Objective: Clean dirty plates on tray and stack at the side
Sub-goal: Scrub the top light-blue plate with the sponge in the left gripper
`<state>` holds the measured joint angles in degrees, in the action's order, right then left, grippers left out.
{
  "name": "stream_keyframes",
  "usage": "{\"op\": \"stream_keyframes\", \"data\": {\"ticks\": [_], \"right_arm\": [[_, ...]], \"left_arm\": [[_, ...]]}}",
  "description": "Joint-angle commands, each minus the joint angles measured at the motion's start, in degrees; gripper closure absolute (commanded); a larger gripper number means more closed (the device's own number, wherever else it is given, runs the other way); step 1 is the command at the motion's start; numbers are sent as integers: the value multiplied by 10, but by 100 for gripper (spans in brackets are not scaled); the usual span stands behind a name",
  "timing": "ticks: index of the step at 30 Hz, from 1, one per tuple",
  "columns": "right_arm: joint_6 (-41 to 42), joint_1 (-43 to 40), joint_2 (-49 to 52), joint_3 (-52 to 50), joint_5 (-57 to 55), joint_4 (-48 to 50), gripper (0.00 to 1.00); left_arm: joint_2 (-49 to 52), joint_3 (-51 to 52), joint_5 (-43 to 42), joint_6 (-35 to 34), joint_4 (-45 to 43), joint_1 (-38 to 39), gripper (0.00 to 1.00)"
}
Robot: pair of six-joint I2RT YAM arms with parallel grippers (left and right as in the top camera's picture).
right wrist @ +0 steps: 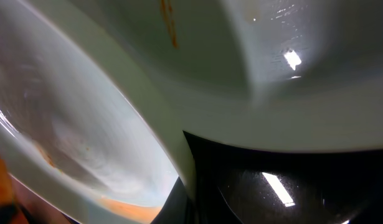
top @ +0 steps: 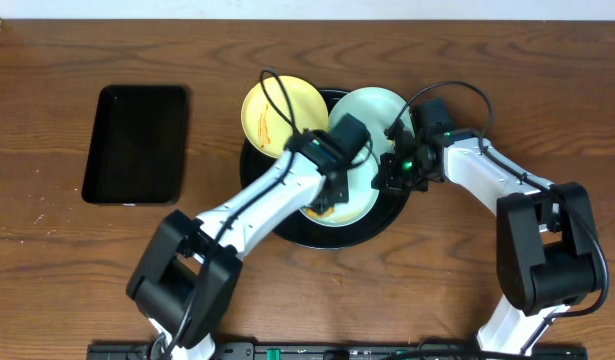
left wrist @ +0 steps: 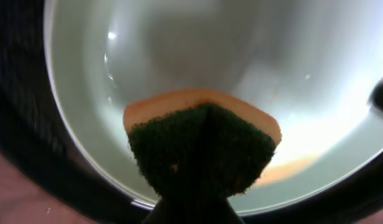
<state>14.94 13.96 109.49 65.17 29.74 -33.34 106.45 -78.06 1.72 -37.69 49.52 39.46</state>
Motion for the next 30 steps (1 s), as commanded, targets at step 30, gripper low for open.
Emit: {"op": "stream_keyframes", "data": {"ticks": [30], "right_arm": [[7,-8,1,-1,3,2,99]], "left_arm": [[71,8,-234,49,42,-76,92]]}}
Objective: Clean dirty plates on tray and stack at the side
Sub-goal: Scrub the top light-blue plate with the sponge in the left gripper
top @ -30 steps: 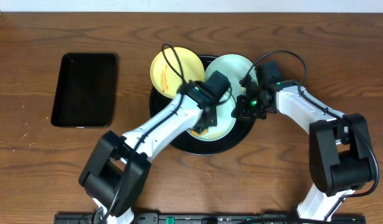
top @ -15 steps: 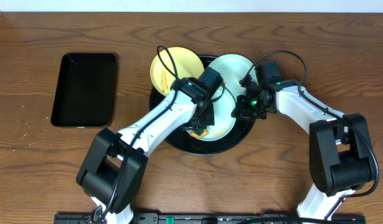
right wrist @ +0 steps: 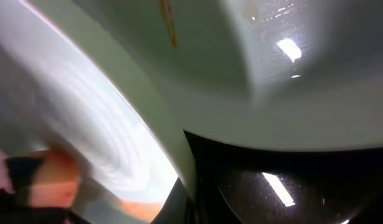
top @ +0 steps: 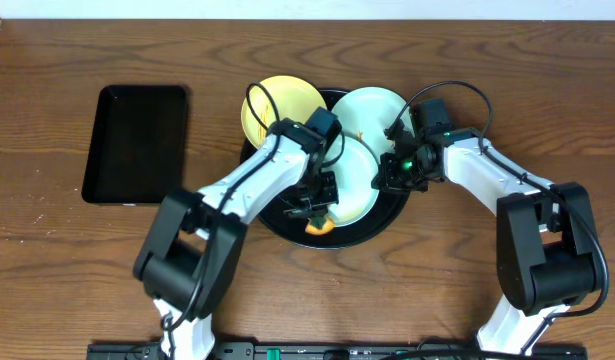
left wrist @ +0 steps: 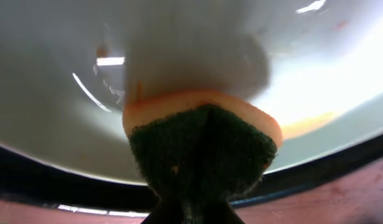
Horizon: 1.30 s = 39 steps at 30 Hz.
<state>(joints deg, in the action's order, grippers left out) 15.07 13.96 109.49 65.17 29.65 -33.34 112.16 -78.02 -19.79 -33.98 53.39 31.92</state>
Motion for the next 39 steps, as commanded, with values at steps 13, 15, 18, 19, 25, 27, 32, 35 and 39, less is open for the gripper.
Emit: {"op": "stream_keyframes", "data": {"ticks": [13,15,18,19,25,27,32,35,39], "right_arm": [[5,-7,1,-1,4,3,99],[5,-7,1,-1,4,2,99],[5,-7,1,-1,4,4,99],[5,-7,1,-1,4,4,99],[5,-7,1,-1,3,4,99],[5,-7,1,-1,3,4,99],[5,-7,1,-1,3,4,99],[5,-7,1,-1,3,4,99],[3,-7,1,-1,2,4,99]], "left_arm": [[17,-14,59,7,-18,-52,92],[17,-15,80,7,-29,-63,93],[16,-15,89,7,-55,-75,92],[16,-16,89,7,-59,-76,92],[14,-38,80,8,-59,-73,93],[12,-38,67,8,-53,-68,93],[12,-36,44,8,30,-50,93],[12,-33,39,9,74,-44,93],[12,-29,-8,16,94,-42,93]]}}
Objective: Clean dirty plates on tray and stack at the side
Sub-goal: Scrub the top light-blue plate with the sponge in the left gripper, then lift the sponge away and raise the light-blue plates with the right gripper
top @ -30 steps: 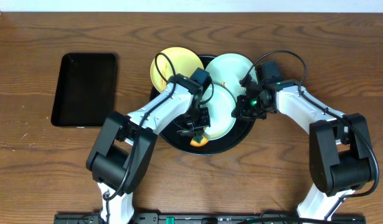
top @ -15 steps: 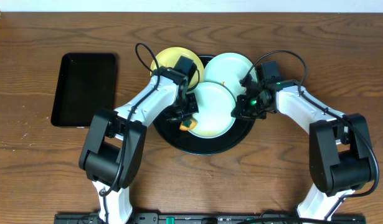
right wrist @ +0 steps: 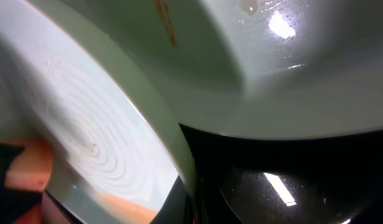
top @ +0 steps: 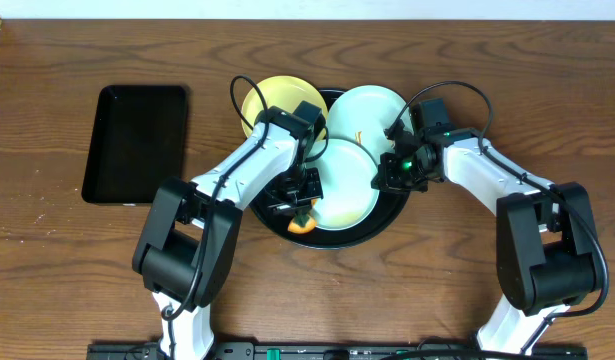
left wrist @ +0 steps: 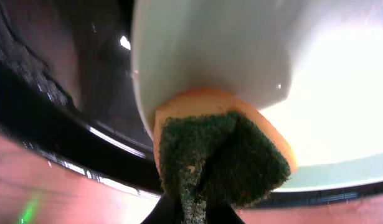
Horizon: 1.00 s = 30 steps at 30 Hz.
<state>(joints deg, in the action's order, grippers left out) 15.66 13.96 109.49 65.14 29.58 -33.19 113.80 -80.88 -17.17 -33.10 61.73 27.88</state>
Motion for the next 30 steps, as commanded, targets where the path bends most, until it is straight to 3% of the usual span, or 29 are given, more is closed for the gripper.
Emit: {"op": "stream_keyframes", "data": {"ticks": [1,9,17,24,30], "right_arm": [[-3,-7,1,-1,2,2,99],[-5,-7,1,-1,3,2,99],[-5,-7,1,-1,7,2,99],[-21,-7,-14,0,10,3,99],[-30,-7,-93,0,-45,2,99]], "left_arm": [[-4,0,-51,13,9,0,93],[-3,0,-193,50,-55,26,93],[-15,-52,-195,53,-70,-2,93],[-58,-143,-193,65,-68,-84,93],[-68,-153,-189,65,-63,-162,93]]}}
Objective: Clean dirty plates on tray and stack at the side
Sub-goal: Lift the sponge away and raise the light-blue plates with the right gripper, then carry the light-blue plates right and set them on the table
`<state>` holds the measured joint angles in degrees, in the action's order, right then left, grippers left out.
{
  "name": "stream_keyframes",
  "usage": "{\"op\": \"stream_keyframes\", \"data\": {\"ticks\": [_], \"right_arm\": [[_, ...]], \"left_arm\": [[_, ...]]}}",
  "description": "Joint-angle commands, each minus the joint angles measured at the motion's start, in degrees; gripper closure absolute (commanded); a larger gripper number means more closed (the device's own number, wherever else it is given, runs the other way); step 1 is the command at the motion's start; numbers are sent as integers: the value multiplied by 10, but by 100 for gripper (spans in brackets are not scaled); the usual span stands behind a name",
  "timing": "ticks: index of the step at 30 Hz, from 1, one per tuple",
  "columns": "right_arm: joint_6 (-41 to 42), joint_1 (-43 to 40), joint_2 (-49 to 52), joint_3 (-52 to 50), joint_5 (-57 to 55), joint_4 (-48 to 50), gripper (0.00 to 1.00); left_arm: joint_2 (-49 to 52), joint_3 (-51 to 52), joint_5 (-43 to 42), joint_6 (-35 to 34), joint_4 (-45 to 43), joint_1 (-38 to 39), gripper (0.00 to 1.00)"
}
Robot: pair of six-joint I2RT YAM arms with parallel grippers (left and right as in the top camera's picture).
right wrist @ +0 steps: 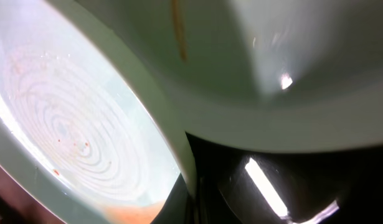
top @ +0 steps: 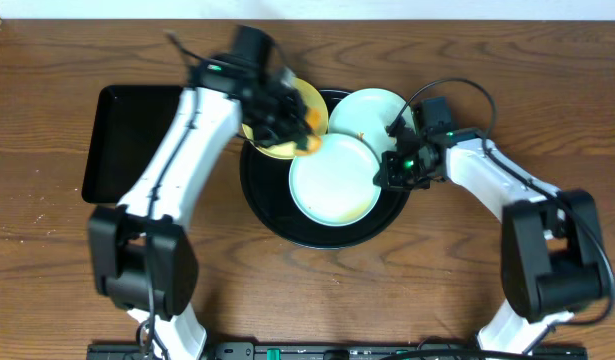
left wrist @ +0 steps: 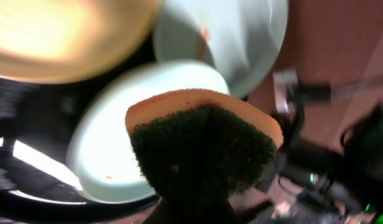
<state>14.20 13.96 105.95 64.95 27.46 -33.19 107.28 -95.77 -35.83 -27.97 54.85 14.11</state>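
Note:
A round black tray [top: 277, 215] holds three plates. The pale green middle plate [top: 334, 180] shows orange specks [right wrist: 73, 143] and an orange patch at its near rim. My right gripper [top: 389, 172] is shut on that plate's right rim [right wrist: 179, 155]. A second pale green plate [top: 367, 110] with an orange streak [right wrist: 179, 37] overlaps it at the back. My left gripper [top: 299, 122] hangs over the yellow plate [top: 277, 140], shut on an orange and green sponge [left wrist: 203, 143].
A rectangular black tray [top: 135, 143] lies on the wooden table [top: 67, 260] to the left. The right arm's cable loops over the back right of the round tray.
My left gripper with the sponge has left the middle plate's left rim and now sits higher, over the yellow plate at the back left. The right gripper still grips the plate's rim.
The sponge was first pressed on the middle plate's lower part, then at its lower left edge, then at its left rim, with the right gripper holding the plate's right rim throughout. Now the sponge is off the plate, above the yellow one.

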Motion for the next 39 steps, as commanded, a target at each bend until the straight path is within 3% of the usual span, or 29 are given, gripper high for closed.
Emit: {"op": "stream_keyframes", "data": {"ticks": [1,6,12,25,39], "right_arm": [[-16,-7,-75,2,-37,2,99],[-16,7,-158,2,-142,2,99],[-16,56,-219,2,-323,7,99],[-19,256,-231,2,-706,25,99],[-43,350,-231,2,-847,21,99]], "left_arm": [[-2,-4,9,14,8,-32,93],[-2,-4,83,14,23,-43,92],[-2,-4,98,14,23,-42,93],[-2,-4,100,14,23,-42,92],[-2,-4,100,14,23,-42,93]]}}
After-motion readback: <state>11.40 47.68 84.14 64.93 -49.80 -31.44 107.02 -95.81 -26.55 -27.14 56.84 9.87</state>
